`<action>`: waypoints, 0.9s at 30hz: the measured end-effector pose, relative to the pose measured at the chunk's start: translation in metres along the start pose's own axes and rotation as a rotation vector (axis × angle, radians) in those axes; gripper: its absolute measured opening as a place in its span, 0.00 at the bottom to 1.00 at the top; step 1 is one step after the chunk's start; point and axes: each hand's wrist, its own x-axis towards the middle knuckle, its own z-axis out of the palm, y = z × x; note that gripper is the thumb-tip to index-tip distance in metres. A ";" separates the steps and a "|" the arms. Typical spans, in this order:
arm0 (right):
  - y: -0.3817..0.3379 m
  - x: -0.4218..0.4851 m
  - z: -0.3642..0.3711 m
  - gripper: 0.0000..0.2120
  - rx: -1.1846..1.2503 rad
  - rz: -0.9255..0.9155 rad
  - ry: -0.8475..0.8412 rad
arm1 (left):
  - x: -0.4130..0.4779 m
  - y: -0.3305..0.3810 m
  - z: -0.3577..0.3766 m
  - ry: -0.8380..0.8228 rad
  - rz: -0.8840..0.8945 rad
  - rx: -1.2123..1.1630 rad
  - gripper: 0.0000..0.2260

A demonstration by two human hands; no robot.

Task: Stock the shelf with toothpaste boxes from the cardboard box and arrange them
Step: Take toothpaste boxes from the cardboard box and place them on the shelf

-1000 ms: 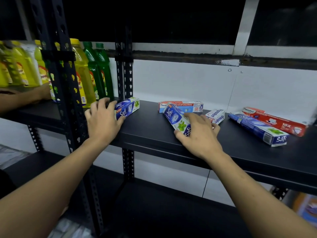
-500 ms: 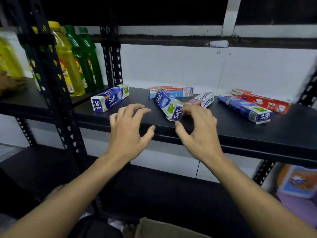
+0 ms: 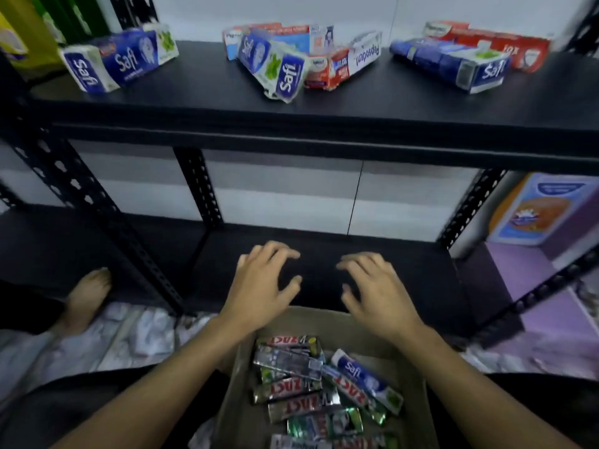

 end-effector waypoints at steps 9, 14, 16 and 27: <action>0.027 -0.110 0.107 0.22 0.022 0.315 -0.671 | -0.087 -0.020 0.121 -0.426 -0.177 -0.055 0.15; 0.032 -0.141 0.124 0.24 0.151 0.515 -0.804 | -0.121 -0.031 0.169 -0.550 -0.255 -0.135 0.14; 0.037 -0.151 0.131 0.23 0.195 0.582 -0.824 | -0.127 -0.037 0.182 -0.580 -0.285 -0.120 0.14; 0.053 -0.174 0.166 0.22 0.368 0.794 -0.934 | -0.122 -0.077 0.250 -0.514 -0.463 0.038 0.22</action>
